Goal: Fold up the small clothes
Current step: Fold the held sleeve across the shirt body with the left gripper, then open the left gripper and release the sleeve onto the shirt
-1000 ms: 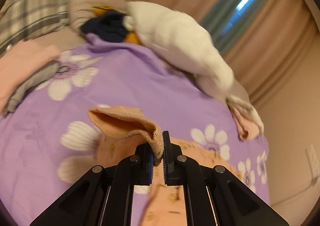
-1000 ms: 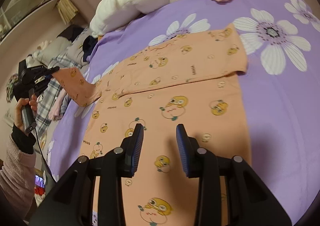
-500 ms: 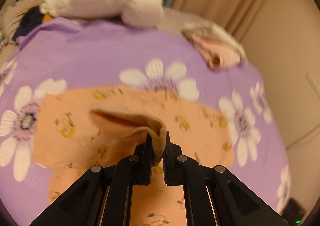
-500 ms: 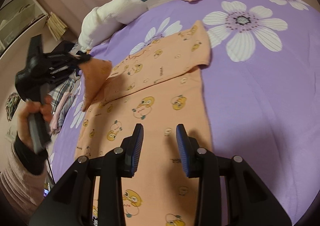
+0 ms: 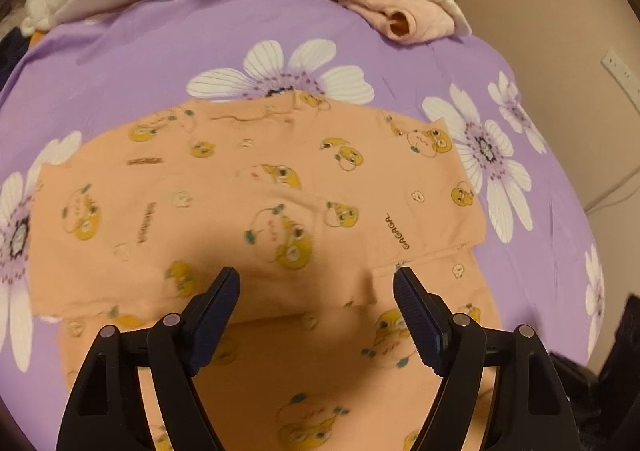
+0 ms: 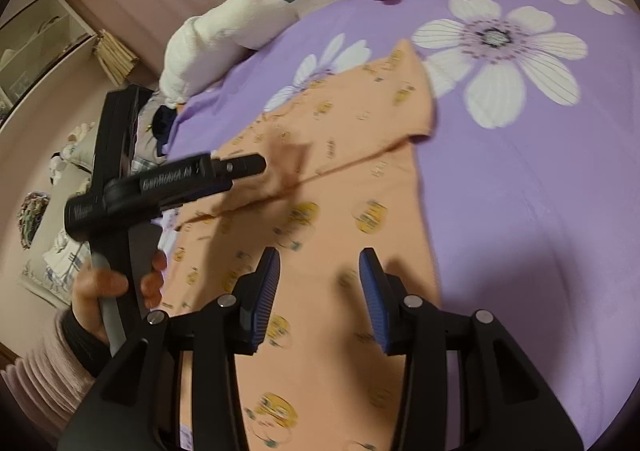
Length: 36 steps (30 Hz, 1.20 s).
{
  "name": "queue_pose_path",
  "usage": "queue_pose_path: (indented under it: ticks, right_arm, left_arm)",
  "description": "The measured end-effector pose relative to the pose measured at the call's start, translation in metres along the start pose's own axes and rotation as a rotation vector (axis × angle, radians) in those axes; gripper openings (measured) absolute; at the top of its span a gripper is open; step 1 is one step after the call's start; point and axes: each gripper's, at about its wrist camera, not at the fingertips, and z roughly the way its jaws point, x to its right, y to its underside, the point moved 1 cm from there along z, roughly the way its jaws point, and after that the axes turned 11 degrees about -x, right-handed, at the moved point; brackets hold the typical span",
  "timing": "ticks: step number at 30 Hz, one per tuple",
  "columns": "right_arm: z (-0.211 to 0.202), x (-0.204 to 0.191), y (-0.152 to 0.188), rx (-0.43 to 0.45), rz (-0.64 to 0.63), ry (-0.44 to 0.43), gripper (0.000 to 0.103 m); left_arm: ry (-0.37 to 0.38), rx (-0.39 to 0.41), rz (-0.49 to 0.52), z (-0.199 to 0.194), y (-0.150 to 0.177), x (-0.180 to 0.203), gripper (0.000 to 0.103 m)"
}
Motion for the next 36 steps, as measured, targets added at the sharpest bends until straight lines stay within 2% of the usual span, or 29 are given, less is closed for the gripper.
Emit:
queue_pose_path:
  ticks: [5, 11, 19, 22, 24, 25, 27, 30, 33, 36]
  right_arm:
    - [0.017, -0.019, -0.024, -0.023, -0.038, -0.028, 0.042]
    - [0.057, -0.037, -0.052, -0.086, -0.049, -0.056, 0.042]
    - [0.104, -0.044, -0.085, -0.123, -0.04, 0.079, 0.04]
    - [0.117, -0.049, -0.087, -0.143, -0.067, 0.093, 0.029]
    - [0.122, -0.056, -0.087, -0.142, -0.123, 0.147, 0.012]
    - [0.123, -0.059, -0.088, -0.143, -0.148, 0.182, 0.01]
    - [0.121, -0.064, -0.091, -0.143, -0.175, 0.197, 0.006]
    - [0.094, -0.073, -0.1, -0.07, -0.227, 0.216, 0.005]
    - [0.06, -0.074, -0.113, 0.015, -0.221, 0.198, 0.005]
    - [0.039, -0.069, -0.124, 0.047, -0.217, 0.211, 0.005]
  left_arm:
    - [0.028, 0.037, -0.101, -0.019, 0.022, -0.038, 0.078]
    - [0.004, 0.067, -0.215, -0.038, 0.062, -0.079, 0.078]
    - [-0.011, 0.115, -0.317, -0.063, 0.102, -0.115, 0.079]
    - [-0.009, 0.127, -0.346, -0.069, 0.11, -0.124, 0.079]
    - [-0.004, 0.13, -0.364, -0.072, 0.112, -0.129, 0.078]
    - [-0.001, 0.133, -0.372, -0.073, 0.112, -0.132, 0.078]
    - [0.001, 0.14, -0.385, -0.077, 0.116, -0.136, 0.078]
    - [0.013, 0.152, -0.4, -0.081, 0.118, -0.14, 0.078]
    - [0.024, 0.155, -0.415, -0.081, 0.119, -0.143, 0.078]
    - [0.029, 0.148, -0.416, -0.079, 0.118, -0.143, 0.079]
